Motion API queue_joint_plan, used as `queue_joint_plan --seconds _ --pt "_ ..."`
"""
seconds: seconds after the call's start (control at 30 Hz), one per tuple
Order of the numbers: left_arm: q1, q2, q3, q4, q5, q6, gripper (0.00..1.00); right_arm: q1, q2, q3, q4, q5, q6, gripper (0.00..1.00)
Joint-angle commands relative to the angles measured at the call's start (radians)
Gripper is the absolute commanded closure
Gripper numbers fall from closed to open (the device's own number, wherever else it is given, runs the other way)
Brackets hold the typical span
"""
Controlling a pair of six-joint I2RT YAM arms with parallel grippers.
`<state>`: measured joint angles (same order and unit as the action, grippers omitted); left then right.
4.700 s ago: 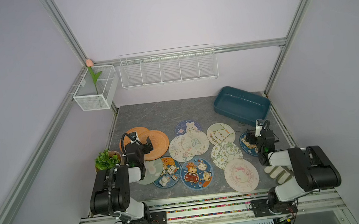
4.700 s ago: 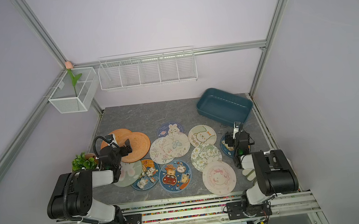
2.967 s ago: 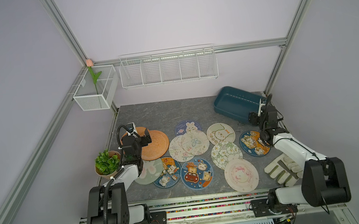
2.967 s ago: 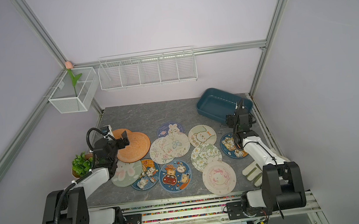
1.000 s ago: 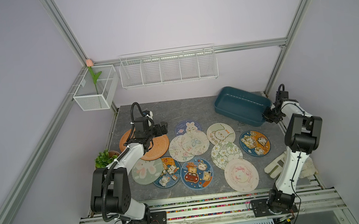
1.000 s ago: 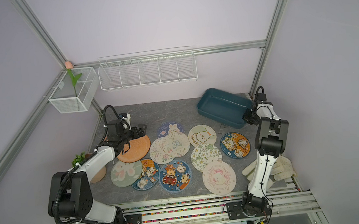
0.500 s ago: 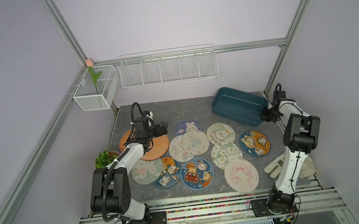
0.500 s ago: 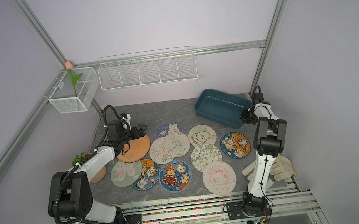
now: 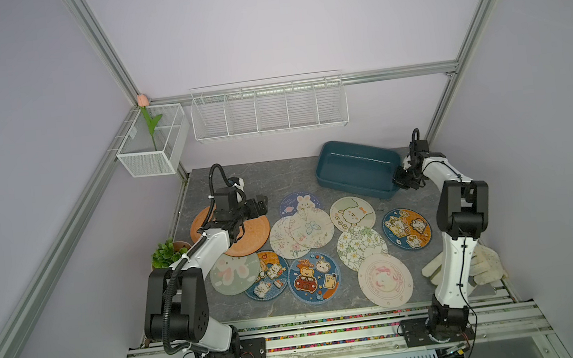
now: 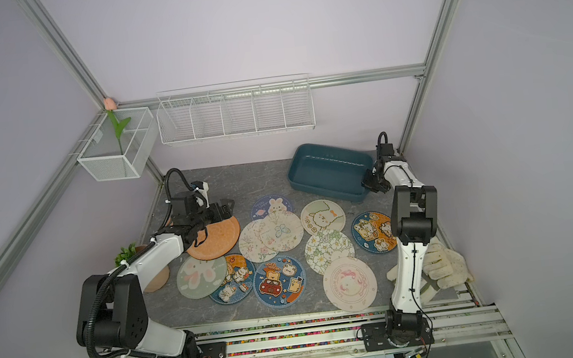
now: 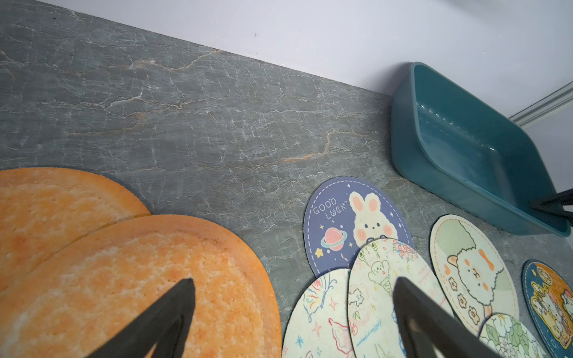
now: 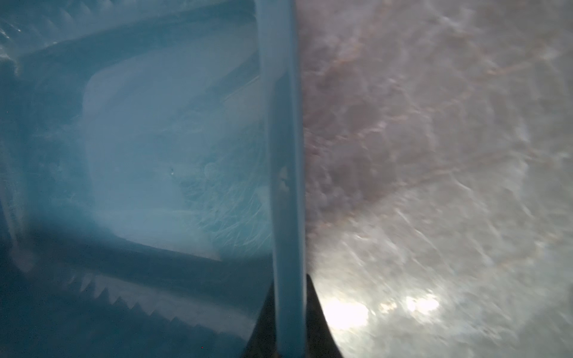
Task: Put the coasters into the storage box
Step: Move the storage box to the center of the board.
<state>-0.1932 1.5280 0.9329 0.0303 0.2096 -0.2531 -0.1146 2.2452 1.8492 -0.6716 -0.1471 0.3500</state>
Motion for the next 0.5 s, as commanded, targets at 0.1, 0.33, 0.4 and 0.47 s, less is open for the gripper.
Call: queue_joint_plan --seconds 0.1,0.33,0.4,0.47 --pt "-0.006 -0.015 -0.014 -0.001 0.013 0.005 0.01 0.044 0.097 0.184 -0.067 -0.03 -0.06 0.94" --pt "-0.006 -0.032 -0.023 -0.007 0.013 0.0 0.01 0.061 0.174 0.314 -0.146 -0.066 -0.096 0.94" --pt "-0.005 -0.034 -0.023 -0.012 0.015 0.0 0.01 0.064 0.191 0.336 -0.159 -0.082 -0.1 0.94" --pt "-0.006 -0.032 -0.023 -0.013 0.017 0.0 0.01 0.071 0.207 0.353 -0.167 -0.096 -0.101 0.94"
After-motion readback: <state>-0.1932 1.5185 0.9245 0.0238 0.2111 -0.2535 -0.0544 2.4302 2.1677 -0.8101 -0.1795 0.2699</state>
